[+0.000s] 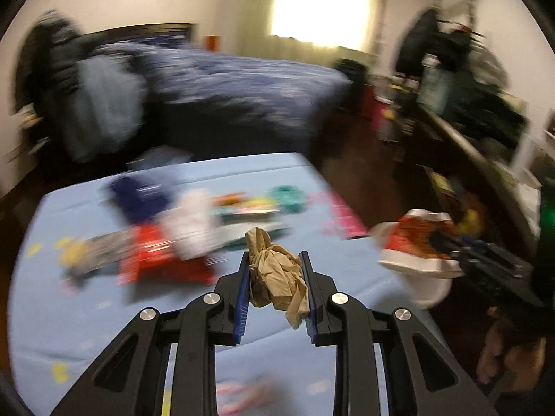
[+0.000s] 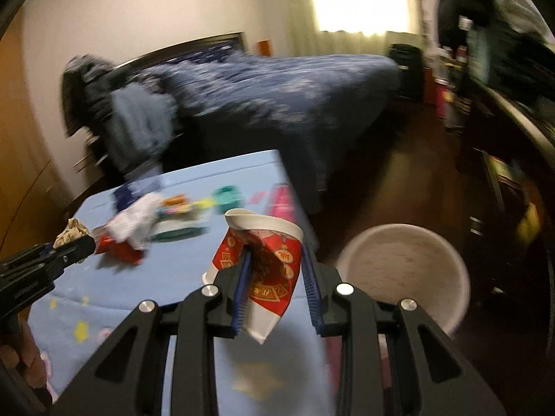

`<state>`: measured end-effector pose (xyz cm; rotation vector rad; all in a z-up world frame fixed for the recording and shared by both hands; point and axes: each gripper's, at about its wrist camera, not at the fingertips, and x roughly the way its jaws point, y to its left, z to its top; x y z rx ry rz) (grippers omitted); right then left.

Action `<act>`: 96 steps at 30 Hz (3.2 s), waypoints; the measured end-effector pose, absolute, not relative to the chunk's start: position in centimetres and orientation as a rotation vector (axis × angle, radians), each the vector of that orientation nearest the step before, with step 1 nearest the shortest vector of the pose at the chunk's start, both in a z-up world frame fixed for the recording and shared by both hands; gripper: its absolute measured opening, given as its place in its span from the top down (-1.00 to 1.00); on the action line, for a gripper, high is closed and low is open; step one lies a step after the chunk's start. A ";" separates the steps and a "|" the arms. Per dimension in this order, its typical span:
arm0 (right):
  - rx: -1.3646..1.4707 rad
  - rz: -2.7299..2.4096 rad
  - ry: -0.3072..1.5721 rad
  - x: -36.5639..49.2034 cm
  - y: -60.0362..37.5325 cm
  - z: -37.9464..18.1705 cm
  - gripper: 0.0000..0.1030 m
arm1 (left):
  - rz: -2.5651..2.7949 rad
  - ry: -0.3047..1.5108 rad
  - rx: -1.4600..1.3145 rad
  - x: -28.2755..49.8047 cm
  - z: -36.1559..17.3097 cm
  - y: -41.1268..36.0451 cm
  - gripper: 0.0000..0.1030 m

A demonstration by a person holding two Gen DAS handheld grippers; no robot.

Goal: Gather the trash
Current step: 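Carry both items over the wastebasket and open both tools to drop them, then grasp the yellow box with the left tool while the right tool grasps the white tissue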

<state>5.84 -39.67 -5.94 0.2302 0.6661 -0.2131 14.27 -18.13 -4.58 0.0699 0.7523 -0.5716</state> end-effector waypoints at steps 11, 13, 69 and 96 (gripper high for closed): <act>0.267 -0.474 0.698 4.5 -50.3 -10.0 0.43 | -0.841 0.792 0.141 15.9 -6.5 -34.7 0.49; 0.266 -0.516 0.714 4.6 -51.7 -11.3 0.43 | -0.858 0.798 0.165 16.0 -7.1 -37.0 0.48; 0.000 0.109 0.699 12.0 -22.2 -5.3 -0.35 | -0.050 0.828 0.063 26.5 -11.7 0.0 -0.45; -0.012 0.139 0.838 22.6 -16.7 -11.0 0.14 | -0.064 0.837 -0.020 26.9 -11.7 1.7 -0.13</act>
